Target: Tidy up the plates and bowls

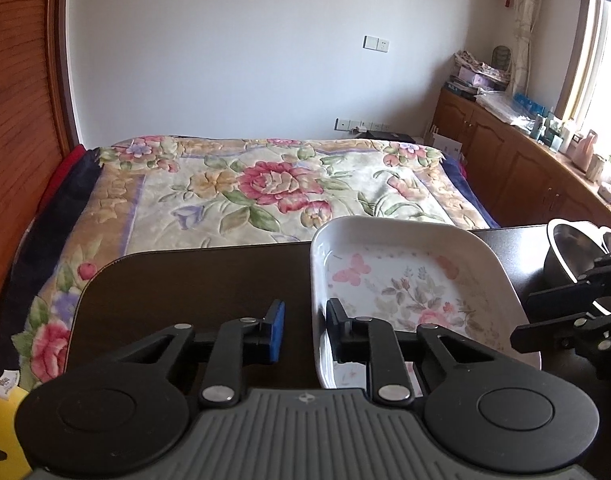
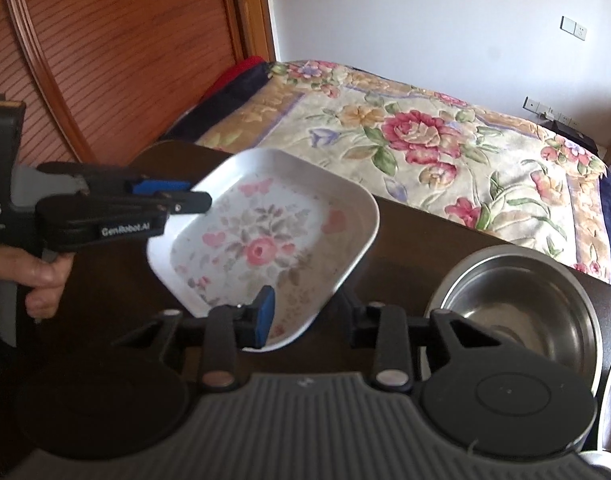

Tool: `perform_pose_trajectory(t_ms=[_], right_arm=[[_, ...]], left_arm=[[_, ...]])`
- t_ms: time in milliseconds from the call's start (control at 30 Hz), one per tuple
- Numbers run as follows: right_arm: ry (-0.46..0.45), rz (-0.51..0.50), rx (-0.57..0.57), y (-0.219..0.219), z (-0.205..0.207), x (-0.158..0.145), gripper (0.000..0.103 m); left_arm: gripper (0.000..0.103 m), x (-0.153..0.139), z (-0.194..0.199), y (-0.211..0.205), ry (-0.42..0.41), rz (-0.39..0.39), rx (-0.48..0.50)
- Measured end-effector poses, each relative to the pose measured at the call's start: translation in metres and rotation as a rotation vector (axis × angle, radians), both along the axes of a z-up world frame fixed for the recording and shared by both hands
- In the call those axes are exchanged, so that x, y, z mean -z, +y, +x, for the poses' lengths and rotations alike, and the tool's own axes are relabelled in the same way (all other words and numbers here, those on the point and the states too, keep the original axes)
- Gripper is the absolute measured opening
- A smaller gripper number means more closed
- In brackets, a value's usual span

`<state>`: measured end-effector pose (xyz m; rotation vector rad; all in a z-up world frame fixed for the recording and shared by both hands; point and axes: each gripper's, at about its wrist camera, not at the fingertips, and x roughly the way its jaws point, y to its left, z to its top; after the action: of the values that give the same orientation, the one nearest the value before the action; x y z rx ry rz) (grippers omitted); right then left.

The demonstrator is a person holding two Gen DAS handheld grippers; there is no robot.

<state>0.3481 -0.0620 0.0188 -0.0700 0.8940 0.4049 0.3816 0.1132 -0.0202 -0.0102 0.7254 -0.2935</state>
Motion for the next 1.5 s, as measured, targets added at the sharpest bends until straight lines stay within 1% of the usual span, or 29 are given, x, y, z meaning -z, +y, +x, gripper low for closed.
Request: perform_pose_trajectory(t_ms=[67,167,200,300,333,467,533,633,933,1300,1500], right_arm=[[0.008,-0.003,0.004,-0.001,0.002,0.002,0.035],[0.018,-0.019,0.000,0.001,0.004,0.006,0.034],[0.023,-0.022,-0.001,0.001,0.005,0.007,0.031],[0.036,-0.030,-0.010,0.003,0.006,0.011,0.022],[0.040,-0.034,-0.014,0.004,0.007,0.012,0.021],[0.040,-0.030,-0.032,0.005,0.006,0.013,0.021],[0.041,-0.012,-0.036,0.004,0.004,0.011,0.020],[0.018,0.006,-0.042,0.001,0.000,0.003,0.019],[-0.028,0.053,-0.019,-0.011,-0.016,-0.013,0.017],[-0.072,0.092,-0.019,-0.028,-0.055,-0.026,0.016],[-0.087,0.105,-0.021,-0.036,-0.075,-0.029,0.016]], left_arm=[[0.048,-0.001,0.000,0.000,-0.001,-0.003,-0.001],[0.039,-0.001,-0.001,-0.001,0.004,-0.015,0.012],[0.036,-0.001,-0.002,-0.002,0.007,-0.020,0.017],[0.036,-0.002,-0.005,-0.002,0.012,-0.019,0.001],[0.036,-0.002,-0.006,-0.001,0.014,-0.021,-0.005],[0.036,-0.005,-0.012,0.008,0.030,-0.063,-0.020],[0.036,-0.010,-0.017,0.011,0.028,-0.081,-0.022],[0.036,-0.019,-0.028,0.013,0.016,-0.100,-0.023],[0.036,-0.042,-0.065,0.004,-0.028,-0.081,-0.010],[0.036,-0.053,-0.114,-0.009,-0.061,-0.067,0.003],[0.036,-0.056,-0.140,-0.016,-0.079,-0.044,0.006]])
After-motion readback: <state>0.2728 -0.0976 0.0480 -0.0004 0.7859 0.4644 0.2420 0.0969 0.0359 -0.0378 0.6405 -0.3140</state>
